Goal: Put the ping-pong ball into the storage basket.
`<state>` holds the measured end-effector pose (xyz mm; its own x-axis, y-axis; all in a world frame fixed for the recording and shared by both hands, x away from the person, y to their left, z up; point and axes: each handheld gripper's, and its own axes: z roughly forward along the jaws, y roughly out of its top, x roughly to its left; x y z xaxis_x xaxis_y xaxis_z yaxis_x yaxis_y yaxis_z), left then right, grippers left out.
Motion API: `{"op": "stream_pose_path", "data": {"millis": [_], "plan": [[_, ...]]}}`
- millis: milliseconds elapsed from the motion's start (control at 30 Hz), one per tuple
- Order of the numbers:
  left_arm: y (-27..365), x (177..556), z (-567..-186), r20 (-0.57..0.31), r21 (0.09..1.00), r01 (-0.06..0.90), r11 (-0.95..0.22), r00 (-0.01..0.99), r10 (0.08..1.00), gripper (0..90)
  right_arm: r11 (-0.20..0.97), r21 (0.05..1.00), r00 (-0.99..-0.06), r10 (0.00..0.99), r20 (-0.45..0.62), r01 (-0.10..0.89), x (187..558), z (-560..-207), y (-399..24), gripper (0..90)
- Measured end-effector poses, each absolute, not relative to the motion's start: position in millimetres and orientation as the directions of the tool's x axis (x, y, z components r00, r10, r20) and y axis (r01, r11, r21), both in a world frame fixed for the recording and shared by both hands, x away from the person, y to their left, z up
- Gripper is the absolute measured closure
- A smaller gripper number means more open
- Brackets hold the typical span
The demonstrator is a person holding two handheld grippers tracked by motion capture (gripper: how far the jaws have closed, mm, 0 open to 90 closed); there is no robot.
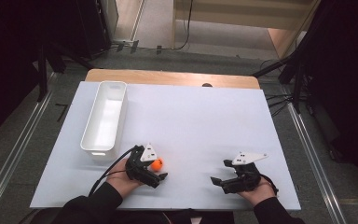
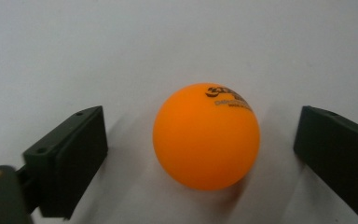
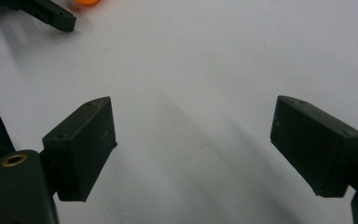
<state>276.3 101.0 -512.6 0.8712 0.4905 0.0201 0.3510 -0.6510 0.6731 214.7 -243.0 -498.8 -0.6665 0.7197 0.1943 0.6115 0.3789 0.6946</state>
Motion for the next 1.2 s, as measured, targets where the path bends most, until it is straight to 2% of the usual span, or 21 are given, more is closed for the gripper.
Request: {"op": "stream_pose_path", "data": {"millis": [33,67,167,300,367,600,1200], "plan": [[102.1,273.2,-510.5,0.019,0.685,0.341,-0.644,0.875,0.484,18.6,0.382,0.695,-0.669,0.718,0.192,0.609,214.4,-498.8,-243.6,12.6],[102.1,272.9,-510.2,0.026,0.682,0.335,-0.650,0.877,0.480,21.3,0.382,0.695,-0.668,0.719,0.191,0.610,214.3,-498.7,-243.9,12.6],[102.4,273.0,-510.0,0.017,0.686,0.343,-0.642,0.874,0.486,22.7,0.382,0.694,-0.667,0.720,0.190,0.610,213.8,-498.6,-244.1,12.6],[103.6,272.4,-508.3,0.021,0.685,0.348,-0.640,0.869,0.495,32.9,0.383,0.693,-0.668,0.719,0.191,0.610,213.5,-498.6,-244.0,12.6],[103.3,271.8,-508.3,0.019,0.687,0.349,-0.638,0.869,0.495,33.1,0.383,0.693,-0.668,0.720,0.190,0.611,213.5,-498.6,-243.9,12.7],[103.5,270.2,-506.8,0.014,0.691,0.352,-0.632,0.867,0.499,50.1,0.387,0.693,-0.671,0.718,0.188,0.609,213.9,-499.1,-243.0,12.7],[107.1,275.0,-505.4,-0.001,0.684,0.340,-0.645,0.885,0.465,50.8,0.395,0.689,-0.678,0.710,0.192,0.608,216.2,-499.6,-240.2,12.6]]}}
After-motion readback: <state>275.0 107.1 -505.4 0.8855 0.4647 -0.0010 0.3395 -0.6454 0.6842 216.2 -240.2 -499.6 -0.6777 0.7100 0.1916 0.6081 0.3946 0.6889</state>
